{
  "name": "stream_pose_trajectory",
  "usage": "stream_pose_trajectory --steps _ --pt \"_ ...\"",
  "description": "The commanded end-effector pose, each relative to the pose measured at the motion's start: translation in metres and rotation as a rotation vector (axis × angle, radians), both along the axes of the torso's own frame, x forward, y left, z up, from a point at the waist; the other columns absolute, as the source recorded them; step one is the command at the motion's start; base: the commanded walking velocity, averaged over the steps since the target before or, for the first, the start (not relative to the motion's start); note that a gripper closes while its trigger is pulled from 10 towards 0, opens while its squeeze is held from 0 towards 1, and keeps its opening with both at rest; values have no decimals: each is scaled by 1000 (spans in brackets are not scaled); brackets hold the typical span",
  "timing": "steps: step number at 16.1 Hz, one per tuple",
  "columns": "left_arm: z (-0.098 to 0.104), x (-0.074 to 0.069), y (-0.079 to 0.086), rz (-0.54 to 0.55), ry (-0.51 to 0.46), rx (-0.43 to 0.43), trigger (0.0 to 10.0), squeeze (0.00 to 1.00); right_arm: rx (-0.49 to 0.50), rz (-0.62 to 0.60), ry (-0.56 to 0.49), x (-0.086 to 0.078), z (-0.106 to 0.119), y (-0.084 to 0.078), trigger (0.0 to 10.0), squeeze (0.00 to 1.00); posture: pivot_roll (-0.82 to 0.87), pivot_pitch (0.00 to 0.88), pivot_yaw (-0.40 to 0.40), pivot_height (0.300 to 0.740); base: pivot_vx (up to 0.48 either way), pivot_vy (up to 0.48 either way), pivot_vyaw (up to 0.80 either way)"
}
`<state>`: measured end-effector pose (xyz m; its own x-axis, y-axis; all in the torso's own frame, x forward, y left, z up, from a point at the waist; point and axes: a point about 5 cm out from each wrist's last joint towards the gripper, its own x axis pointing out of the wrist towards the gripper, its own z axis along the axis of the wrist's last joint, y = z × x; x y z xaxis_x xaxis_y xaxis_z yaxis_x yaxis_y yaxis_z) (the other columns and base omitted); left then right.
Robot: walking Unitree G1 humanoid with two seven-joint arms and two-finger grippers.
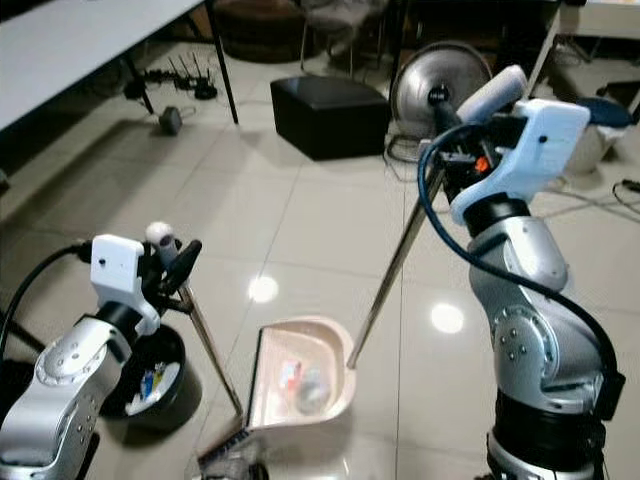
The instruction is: Sweep floor
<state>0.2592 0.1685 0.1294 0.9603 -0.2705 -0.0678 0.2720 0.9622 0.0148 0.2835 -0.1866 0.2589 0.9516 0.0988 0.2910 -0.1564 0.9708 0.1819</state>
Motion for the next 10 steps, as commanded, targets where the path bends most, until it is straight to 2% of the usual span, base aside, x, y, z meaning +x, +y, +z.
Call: stream_pose_trajectory --steps 1,4,10 --pt "4 -2 0 -3 -10 13 10000 0 12 16 -56 -4 13 3 10000 0 -53 0 58 740 -289 0 0" --pt "5 -1 0 -9 -15 16 10000 0 2 21 -45 -3 12 4 10000 0 -55 0 60 740 -279 0 0" --pt "6 1 2 -5 -23 41 10000 0 61 -2 -39 -3 13 -2 10000 0 -56 0 71 740 0 0 0"
